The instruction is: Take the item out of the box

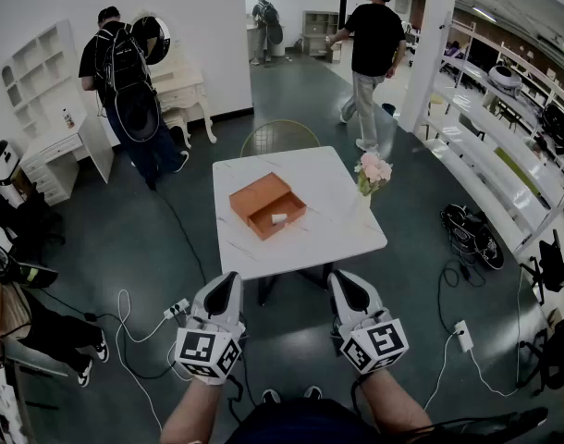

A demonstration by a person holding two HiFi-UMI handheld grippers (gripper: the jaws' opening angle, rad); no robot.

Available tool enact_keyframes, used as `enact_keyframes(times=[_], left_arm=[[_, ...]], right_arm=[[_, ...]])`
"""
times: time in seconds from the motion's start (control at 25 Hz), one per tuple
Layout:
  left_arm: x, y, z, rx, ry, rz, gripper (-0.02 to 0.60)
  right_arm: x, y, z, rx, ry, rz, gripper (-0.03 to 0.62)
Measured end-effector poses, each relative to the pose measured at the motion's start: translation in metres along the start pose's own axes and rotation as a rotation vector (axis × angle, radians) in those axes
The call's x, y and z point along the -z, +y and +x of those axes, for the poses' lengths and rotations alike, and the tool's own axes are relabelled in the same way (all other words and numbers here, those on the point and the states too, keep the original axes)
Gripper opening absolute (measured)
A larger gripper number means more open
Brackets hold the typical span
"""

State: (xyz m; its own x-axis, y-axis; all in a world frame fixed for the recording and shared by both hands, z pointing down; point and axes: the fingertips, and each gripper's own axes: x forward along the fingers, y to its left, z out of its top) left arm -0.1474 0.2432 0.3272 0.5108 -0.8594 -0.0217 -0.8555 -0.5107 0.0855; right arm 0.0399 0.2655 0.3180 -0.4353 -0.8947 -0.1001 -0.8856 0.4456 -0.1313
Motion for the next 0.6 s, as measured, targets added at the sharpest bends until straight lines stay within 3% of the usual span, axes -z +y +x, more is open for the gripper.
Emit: enact_keyframes(times=[0.6], left_arm=[[0.002, -0.05, 0.014, -0.016, 0.007, 0.025, 0.002]], right_arm=[[-0.014, -0.046, -0.032, 0.0, -0.06, 0.059, 0.003]])
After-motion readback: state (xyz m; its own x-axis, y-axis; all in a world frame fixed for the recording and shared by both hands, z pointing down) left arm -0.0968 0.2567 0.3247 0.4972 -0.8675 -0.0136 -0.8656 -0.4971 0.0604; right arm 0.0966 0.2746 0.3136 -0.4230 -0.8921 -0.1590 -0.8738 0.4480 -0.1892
